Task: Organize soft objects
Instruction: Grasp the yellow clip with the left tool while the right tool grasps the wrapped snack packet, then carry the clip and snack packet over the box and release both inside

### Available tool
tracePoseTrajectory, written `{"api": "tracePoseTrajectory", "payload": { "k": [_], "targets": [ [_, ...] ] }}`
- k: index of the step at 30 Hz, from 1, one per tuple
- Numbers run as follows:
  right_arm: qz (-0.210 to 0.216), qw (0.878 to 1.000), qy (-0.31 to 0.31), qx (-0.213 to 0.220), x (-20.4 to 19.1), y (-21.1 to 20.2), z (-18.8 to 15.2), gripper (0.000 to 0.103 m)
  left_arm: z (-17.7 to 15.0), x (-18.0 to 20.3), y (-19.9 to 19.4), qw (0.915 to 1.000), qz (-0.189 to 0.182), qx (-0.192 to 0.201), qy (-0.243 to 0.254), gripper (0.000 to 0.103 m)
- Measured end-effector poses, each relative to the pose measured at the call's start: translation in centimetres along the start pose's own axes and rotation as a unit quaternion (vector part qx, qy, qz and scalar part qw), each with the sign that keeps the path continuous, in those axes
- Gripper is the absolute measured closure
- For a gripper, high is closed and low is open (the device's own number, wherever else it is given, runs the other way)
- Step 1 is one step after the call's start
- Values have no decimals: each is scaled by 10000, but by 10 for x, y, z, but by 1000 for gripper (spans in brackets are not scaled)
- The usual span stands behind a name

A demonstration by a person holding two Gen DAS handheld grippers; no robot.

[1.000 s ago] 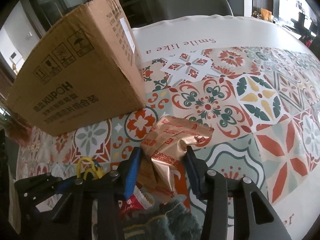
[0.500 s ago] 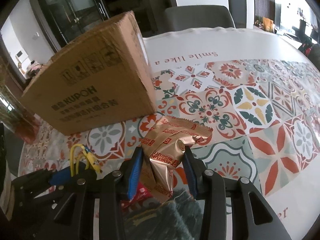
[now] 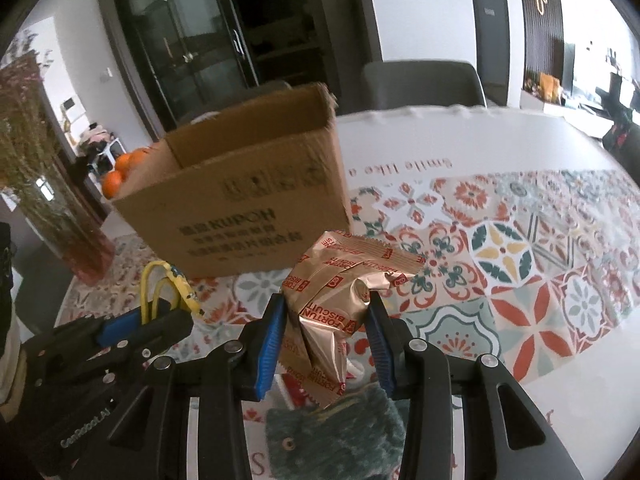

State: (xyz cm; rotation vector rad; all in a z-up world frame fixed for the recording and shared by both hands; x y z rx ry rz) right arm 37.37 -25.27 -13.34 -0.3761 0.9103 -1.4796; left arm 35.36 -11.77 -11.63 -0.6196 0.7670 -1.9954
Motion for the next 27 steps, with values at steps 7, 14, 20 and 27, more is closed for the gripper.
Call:
{"api": "tracePoseTrajectory", "payload": {
  "k": [7, 14, 20, 27],
  "targets": [
    [129, 9993, -176, 313, -22, -28, 5, 62, 4, -5, -18, 9997, 91, 205, -66, 78],
    [266, 9978, -301, 536, -42, -47, 11, 62, 13, -12, -45, 9988, 263, 409, -57, 78],
    [419, 9964, -341, 654, -56, -60, 17, 62, 23, -17, -61, 9977, 357, 568, -63, 78],
    [538, 9942, -391, 839, -73, -76, 30, 62, 38, -22, -79, 9963, 443, 741, 41, 78]
  ]
}}
Point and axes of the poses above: each gripper's, at about its wrist camera, not at the fingertips, and y roughly the way its jaws point, x to its right, z to its top, the point moved 8 cm from there along y, roughly the way its jaws point, and after that the axes turned 7 degrees about y, right-handed, at the moved point
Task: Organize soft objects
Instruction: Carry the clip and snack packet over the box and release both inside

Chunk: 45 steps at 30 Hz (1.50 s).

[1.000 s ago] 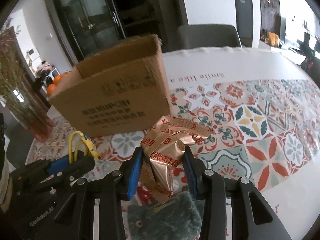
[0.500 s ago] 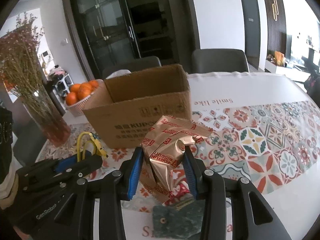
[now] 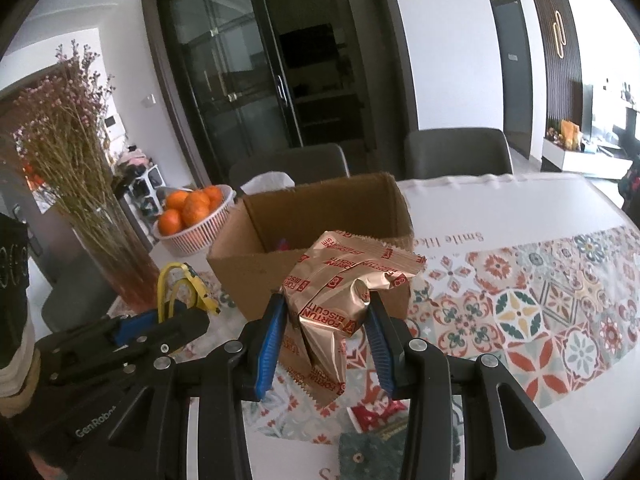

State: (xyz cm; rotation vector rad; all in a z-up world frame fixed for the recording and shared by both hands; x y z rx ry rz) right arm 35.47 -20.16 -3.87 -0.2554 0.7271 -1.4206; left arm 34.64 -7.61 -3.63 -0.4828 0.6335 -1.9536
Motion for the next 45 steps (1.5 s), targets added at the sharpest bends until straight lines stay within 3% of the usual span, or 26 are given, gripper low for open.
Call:
{"api": "tracePoseTrajectory", "payload": {
  "k": [22, 45],
  "targets": [
    [79, 9992, -147, 363, -21, -4, 58, 62, 59, -19, -1, 9990, 271, 318, 160, 78],
    [10, 9994, -306, 131, -13, 64, 100, 62, 87, -45, 67, 9986, 455, -86, 246, 78]
  ]
}}
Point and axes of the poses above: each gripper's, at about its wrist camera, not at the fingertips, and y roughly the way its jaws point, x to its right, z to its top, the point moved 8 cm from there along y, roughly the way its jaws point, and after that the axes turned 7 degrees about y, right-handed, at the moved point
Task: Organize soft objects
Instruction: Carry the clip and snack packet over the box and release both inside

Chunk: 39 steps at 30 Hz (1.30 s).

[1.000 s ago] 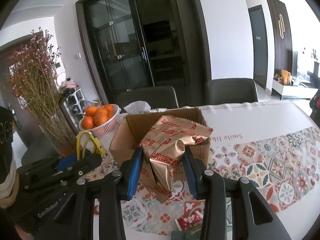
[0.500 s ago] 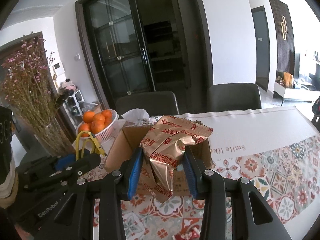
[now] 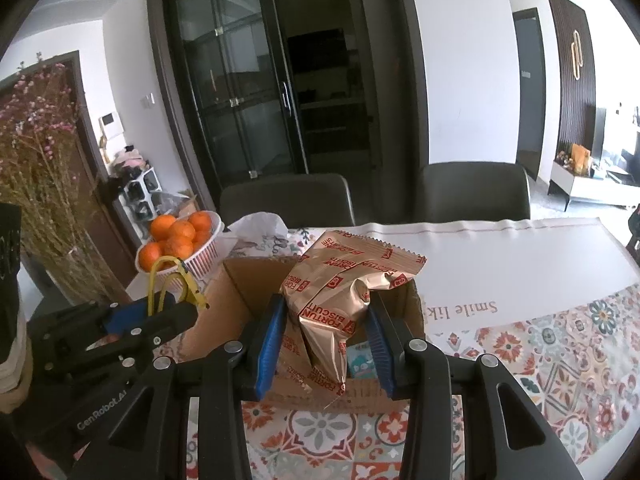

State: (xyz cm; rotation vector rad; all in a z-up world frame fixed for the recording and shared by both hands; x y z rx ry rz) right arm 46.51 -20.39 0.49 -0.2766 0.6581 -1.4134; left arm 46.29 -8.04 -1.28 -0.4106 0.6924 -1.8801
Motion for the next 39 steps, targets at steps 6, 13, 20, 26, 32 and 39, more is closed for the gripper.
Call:
{"api": "tracePoseTrajectory", "payload": {
  "k": [6, 13, 20, 26, 32, 39],
  "targets": [
    [20, 9998, 12, -220, 5, 27, -3, 62, -2, -8, 26, 9998, 34, -199, -19, 78],
    [-22, 9986, -55, -520, 11, 58, -9, 62, -5, -16, 54, 9991, 123, -413, 34, 78],
    [-52, 9967, -130, -805, 16, 83, -14, 62, -11, -18, 76, 9978, 108, -647, 73, 78],
    [-58, 9938, -228, -1091, 15, 100, -24, 62, -18, -20, 89, 9961, 194, -832, 205, 77],
    [-120, 9919, -304, -1224, 17, 110, -31, 61, -21, -22, 95, 9956, 239, -879, 236, 74],
    [-143, 9907, -354, -1305, 17, 114, -33, 51, -20, -25, 90, 9961, 328, -794, 200, 51]
  ]
}}
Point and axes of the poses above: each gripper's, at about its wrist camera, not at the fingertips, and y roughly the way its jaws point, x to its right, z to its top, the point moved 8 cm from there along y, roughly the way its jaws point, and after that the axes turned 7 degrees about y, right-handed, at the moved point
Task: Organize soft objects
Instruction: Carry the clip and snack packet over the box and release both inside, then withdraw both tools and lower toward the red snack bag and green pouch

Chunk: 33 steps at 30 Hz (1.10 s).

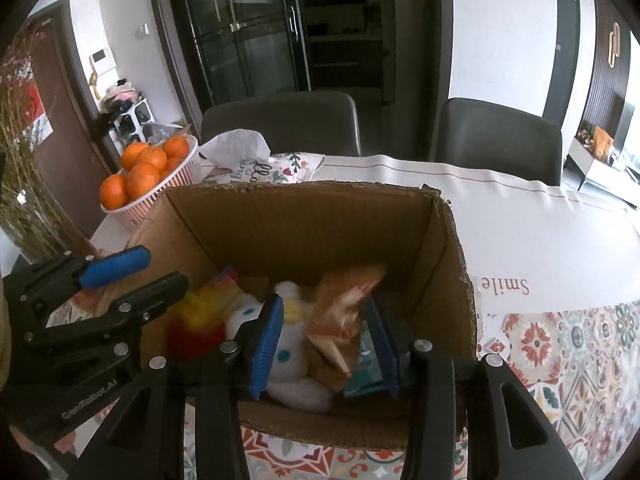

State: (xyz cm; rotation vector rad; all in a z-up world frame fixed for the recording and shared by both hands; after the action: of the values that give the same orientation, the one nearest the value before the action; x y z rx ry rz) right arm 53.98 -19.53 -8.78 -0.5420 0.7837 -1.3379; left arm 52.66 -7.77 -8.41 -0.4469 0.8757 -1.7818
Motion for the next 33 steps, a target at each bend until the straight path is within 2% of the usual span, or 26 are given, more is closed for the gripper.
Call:
{"api": "tracePoseTrajectory", "payload": {
  "k": [2, 11, 13, 22, 31, 33],
  "targets": [
    [7, 10000, -17, 5, -1, -2, 0, 45, 1, -2, -4, 10000, 57, 48, -5, 47],
    [-359, 9990, 53, 263, 9, -26, 2, 45, -3, -1, -34, 9993, 255, 267, 12, 42],
    [-496, 9981, 24, 353, 10, -36, -1, 45, -6, 2, -41, 9992, 231, 319, 8, 42],
    [-637, 9955, 89, 693, 14, -86, -14, 45, -19, 22, -80, 9984, 124, 552, 77, 42],
    [-796, 9928, 107, 884, 15, -131, -42, 45, -34, 47, -112, 9968, -28, 738, 293, 42],
    [-824, 9922, 133, 927, 16, -139, -48, 41, -40, 53, -118, 9967, -65, 747, 324, 42]
  ]
}}
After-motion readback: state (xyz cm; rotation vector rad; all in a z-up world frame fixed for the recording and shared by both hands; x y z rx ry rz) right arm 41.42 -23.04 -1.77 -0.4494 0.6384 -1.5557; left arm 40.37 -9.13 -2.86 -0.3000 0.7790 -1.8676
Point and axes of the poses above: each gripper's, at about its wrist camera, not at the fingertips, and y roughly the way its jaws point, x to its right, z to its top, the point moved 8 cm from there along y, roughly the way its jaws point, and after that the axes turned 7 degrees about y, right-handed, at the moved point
